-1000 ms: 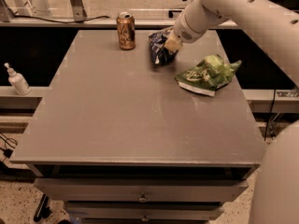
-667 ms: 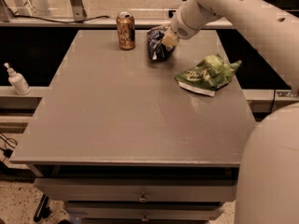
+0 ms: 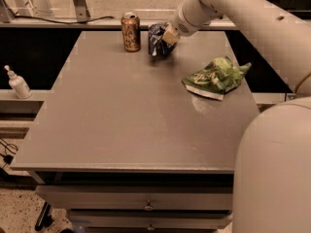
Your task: Move blue chip bag near orange can
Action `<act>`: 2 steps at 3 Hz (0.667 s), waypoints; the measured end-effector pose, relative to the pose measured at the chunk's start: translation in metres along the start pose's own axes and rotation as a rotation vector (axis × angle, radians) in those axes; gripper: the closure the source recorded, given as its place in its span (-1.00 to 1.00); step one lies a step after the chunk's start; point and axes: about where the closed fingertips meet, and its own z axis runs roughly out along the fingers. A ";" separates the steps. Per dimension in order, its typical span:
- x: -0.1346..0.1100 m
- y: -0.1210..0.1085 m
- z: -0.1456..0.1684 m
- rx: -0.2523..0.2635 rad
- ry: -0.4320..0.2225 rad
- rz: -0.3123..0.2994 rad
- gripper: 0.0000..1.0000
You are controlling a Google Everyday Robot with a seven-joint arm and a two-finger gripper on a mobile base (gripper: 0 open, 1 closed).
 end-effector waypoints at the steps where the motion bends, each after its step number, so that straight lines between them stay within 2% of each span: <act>1: -0.010 0.005 0.010 -0.016 -0.023 0.020 0.66; 2: -0.021 0.010 0.018 -0.033 -0.044 0.028 0.16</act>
Offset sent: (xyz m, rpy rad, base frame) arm 0.0061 0.0398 0.0012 0.0838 0.0185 0.0261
